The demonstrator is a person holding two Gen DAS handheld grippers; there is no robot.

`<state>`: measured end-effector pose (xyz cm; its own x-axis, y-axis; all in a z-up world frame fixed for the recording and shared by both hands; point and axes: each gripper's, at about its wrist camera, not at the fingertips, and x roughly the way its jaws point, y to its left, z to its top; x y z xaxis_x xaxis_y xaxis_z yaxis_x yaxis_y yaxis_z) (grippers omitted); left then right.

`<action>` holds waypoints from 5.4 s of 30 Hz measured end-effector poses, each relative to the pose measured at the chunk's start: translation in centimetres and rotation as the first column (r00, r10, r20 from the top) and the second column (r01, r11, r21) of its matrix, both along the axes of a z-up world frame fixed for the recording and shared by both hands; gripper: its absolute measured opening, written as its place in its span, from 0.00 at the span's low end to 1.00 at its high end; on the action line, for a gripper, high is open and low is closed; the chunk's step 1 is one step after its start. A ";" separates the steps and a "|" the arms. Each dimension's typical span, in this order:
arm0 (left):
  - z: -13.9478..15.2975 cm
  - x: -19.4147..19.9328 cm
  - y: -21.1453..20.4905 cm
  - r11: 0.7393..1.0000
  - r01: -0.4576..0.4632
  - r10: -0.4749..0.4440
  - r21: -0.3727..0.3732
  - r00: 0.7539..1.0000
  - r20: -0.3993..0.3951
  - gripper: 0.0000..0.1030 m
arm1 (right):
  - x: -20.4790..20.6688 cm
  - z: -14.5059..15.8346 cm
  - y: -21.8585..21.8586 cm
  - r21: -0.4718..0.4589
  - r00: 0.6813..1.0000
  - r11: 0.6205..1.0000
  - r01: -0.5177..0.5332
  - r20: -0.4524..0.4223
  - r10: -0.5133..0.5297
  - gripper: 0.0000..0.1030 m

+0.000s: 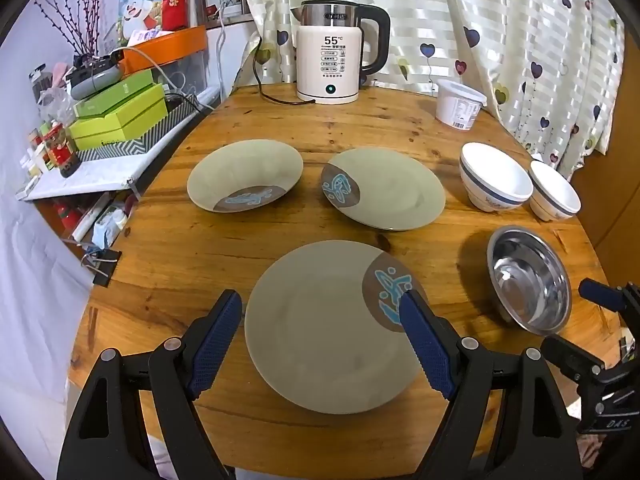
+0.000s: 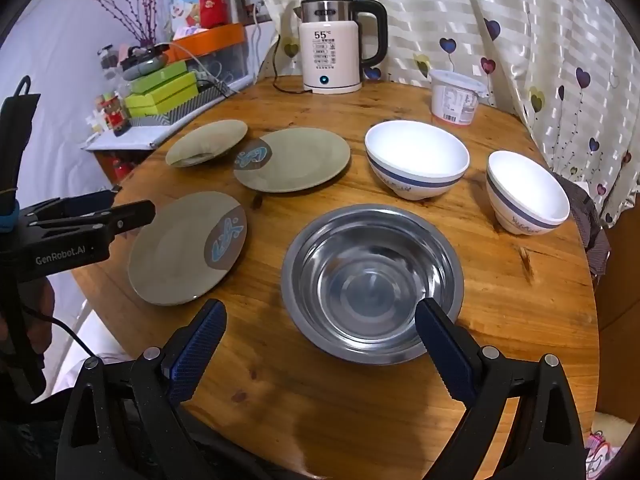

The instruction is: Organize plates and bowls

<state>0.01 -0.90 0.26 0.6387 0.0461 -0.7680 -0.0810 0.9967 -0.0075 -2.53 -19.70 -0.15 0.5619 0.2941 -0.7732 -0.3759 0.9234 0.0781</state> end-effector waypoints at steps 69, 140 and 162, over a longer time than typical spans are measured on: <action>-0.5 -0.7 1.0 1.000 0.023 -0.023 0.001 1.000 -0.012 0.79 | 0.3 -0.1 0.3 0.001 1.000 1.000 -0.007 -0.013 0.007 0.93; -1.1 -0.1 4.6 0.998 -0.027 0.026 -0.060 1.000 -0.016 0.79 | 2.9 1.7 3.9 0.012 0.998 0.998 -0.067 0.005 0.067 0.93; -1.6 1.8 8.7 0.992 -0.102 0.102 -0.068 0.995 -0.009 0.79 | 7.4 2.2 9.5 0.020 0.987 0.987 -0.159 0.001 0.159 0.93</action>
